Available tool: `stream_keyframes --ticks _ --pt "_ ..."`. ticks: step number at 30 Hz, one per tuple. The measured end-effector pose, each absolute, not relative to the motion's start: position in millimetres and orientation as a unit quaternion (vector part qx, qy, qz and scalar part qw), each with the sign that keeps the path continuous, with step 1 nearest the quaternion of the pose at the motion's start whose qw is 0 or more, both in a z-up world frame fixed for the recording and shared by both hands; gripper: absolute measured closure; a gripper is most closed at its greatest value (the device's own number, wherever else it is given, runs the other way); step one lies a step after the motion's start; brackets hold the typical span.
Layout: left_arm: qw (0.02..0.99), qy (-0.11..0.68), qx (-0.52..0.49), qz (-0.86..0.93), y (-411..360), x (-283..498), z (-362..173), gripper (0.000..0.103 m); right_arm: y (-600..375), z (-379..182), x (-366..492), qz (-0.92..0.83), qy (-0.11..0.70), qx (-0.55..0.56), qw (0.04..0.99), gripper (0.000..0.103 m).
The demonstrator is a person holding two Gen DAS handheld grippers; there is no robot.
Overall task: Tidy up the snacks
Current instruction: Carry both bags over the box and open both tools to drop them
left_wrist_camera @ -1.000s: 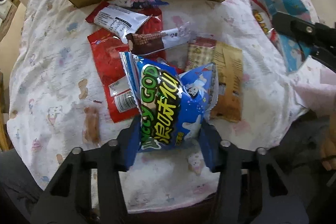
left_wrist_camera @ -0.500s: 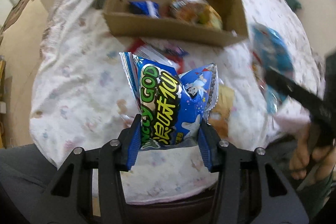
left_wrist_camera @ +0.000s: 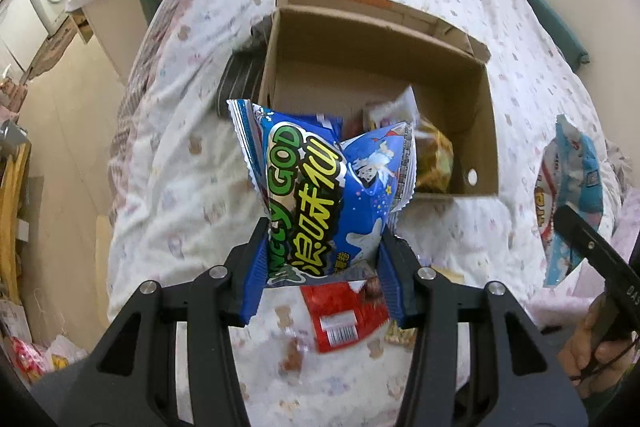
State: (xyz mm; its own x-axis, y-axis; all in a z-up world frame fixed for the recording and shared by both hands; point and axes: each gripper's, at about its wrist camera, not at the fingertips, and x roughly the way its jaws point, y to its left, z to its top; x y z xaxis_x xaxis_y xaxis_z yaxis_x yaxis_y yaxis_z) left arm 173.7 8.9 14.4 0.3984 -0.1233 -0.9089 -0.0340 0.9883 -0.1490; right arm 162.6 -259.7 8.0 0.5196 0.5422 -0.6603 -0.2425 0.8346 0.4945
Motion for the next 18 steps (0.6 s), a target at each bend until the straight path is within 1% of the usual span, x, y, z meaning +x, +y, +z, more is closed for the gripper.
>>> stream_keyframes --ticks 6,12,18 --pt "0.844 0.532 -0.056 -0.023 10 202 17 0.058 -259 9 192 0.21 0.432 0.18 0.859 0.046" --pt "0.846 0.528 -0.065 -0.022 11 232 10 0.058 -251 12 232 0.194 0.433 0.169 0.864 0.046" --pt "0.846 0.529 -0.063 -0.018 9 257 -9 0.058 -244 -7 270 0.177 0.451 0.163 0.859 0.046"
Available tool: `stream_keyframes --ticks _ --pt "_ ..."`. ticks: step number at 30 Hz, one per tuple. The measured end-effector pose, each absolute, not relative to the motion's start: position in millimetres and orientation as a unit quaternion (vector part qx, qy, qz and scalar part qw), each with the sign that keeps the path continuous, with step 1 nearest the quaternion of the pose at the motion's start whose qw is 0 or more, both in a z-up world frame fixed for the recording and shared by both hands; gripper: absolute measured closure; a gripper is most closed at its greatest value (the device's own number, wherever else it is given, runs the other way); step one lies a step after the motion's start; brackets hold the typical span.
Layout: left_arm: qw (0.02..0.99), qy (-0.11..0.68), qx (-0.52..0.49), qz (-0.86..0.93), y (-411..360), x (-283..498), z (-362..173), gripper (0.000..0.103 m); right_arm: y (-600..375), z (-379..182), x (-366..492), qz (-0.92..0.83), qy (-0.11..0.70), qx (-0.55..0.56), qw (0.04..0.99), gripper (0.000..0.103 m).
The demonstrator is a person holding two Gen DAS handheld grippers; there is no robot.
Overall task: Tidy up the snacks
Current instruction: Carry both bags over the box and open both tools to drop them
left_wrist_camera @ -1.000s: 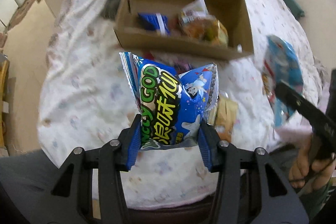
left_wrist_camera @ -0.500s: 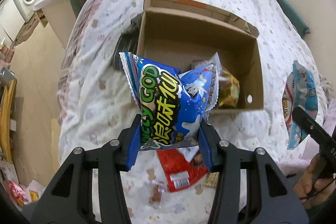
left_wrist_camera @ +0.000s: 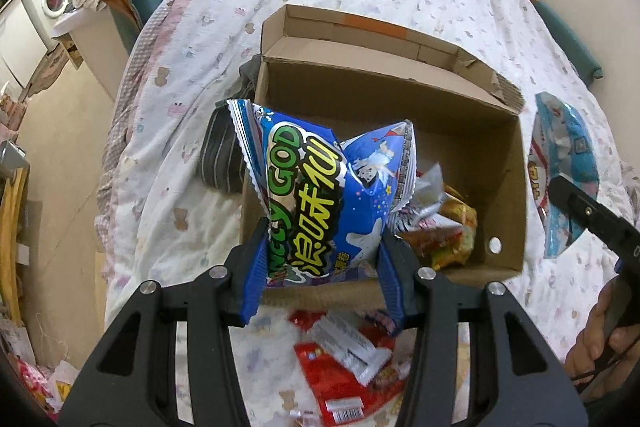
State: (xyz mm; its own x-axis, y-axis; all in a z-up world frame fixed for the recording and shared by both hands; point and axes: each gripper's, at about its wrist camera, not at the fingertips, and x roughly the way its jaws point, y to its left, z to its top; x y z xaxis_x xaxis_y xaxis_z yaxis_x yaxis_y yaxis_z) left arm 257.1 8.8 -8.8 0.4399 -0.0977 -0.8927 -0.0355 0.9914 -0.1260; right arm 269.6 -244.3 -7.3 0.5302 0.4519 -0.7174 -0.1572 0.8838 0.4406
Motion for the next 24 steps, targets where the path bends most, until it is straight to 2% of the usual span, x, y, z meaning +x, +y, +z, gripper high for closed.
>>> stream_keyframes --ticks 7,18,24 --pt "0.845 0.531 -0.06 -0.017 9 272 -31 0.058 -234 -34 287 0.17 0.47 0.153 0.853 0.046" --pt "0.869 0.493 -0.02 -0.03 -10 276 -30 0.057 -221 -53 297 0.159 0.485 0.128 0.85 0.046" --pt "0.864 0.502 -0.026 -0.03 -8 277 -36 0.057 -219 -58 299 0.16 0.489 0.125 0.849 0.045"
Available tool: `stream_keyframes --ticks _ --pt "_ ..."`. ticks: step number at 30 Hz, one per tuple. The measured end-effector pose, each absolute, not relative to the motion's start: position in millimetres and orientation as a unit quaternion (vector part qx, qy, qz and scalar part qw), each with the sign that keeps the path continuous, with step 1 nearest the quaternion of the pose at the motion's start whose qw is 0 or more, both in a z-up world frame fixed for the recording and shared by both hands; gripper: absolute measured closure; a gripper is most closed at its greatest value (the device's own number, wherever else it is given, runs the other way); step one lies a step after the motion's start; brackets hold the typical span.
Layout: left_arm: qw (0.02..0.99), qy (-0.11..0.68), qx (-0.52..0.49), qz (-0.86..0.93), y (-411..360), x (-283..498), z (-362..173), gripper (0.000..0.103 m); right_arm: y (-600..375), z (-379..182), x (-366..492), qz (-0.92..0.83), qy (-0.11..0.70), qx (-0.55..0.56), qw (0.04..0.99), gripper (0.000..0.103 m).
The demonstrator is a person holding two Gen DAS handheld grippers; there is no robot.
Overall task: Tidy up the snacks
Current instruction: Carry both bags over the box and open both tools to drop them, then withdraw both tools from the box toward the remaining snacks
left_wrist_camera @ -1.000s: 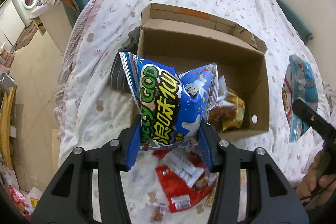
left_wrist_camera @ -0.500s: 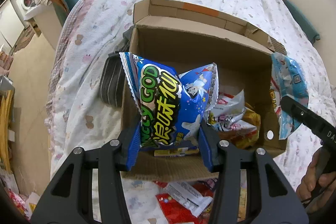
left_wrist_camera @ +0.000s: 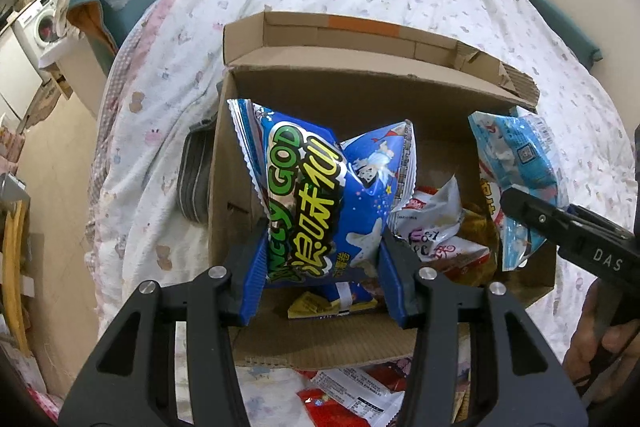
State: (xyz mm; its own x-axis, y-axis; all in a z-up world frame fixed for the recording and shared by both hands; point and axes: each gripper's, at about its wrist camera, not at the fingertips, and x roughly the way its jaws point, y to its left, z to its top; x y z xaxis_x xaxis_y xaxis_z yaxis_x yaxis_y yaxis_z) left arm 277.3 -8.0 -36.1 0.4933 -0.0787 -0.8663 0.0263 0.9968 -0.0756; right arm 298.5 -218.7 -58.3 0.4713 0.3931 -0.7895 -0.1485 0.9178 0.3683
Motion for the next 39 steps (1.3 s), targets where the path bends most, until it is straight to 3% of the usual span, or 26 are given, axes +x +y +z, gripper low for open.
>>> stream_keyframes --ticks 6,14,19,39 --pt "0.862 0.505 -0.024 -0.036 -8 275 -38 0.055 -214 -60 298 0.18 0.489 0.139 0.842 0.043" --pt "0.857 0.513 -0.025 -0.04 -8 273 -40 0.051 -221 -56 299 0.184 0.478 0.165 0.843 0.014" --pt "0.863 0.503 -0.033 -0.038 -7 271 -35 0.023 -223 -47 296 0.193 0.461 0.174 0.849 0.005" --pt "0.869 0.492 -0.041 -0.033 -2 266 -30 0.021 -223 -39 293 0.197 0.452 0.165 0.854 0.005"
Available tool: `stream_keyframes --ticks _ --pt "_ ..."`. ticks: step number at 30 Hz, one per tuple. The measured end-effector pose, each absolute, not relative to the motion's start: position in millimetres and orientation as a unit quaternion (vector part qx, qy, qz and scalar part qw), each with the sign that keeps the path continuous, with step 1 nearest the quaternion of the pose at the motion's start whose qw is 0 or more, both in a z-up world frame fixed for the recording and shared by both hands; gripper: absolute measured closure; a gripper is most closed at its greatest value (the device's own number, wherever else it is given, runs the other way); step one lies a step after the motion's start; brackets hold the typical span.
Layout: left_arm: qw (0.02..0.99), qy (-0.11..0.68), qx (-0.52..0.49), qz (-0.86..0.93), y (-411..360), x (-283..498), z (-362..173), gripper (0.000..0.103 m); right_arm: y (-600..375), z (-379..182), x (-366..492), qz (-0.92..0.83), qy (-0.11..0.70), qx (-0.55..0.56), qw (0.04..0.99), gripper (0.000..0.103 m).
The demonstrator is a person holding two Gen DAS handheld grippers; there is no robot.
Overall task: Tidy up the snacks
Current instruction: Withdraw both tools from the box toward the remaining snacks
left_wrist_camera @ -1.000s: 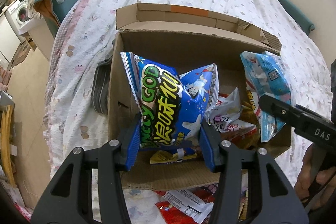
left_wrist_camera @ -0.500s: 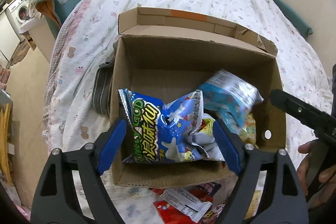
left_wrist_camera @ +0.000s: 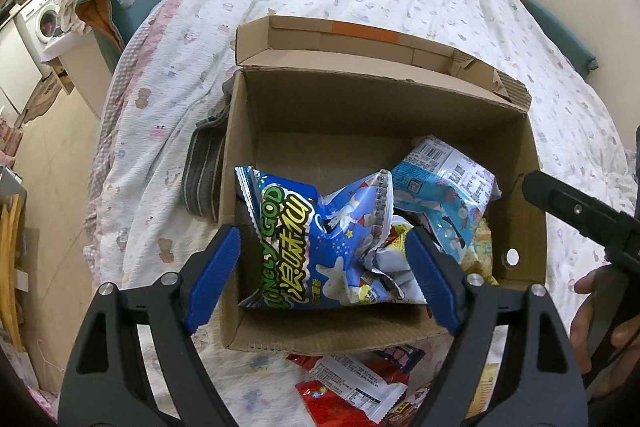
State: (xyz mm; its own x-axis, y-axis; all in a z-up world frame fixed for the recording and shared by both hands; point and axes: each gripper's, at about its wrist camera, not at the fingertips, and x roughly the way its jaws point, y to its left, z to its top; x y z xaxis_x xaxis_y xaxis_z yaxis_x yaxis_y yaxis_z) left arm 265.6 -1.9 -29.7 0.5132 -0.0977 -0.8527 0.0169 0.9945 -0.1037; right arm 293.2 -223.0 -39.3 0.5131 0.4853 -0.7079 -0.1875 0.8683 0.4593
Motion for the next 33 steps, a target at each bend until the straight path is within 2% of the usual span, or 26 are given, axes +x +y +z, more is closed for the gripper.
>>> stream_keyframes --ticks 18,33 --pt "0.875 0.482 -0.052 -0.018 17 208 -11 0.021 -242 -16 240 0.19 0.445 0.165 0.86 0.005" --pt "0.868 0.491 -0.074 -0.009 29 147 -16 0.021 -260 -25 168 0.165 0.466 0.172 0.852 0.005"
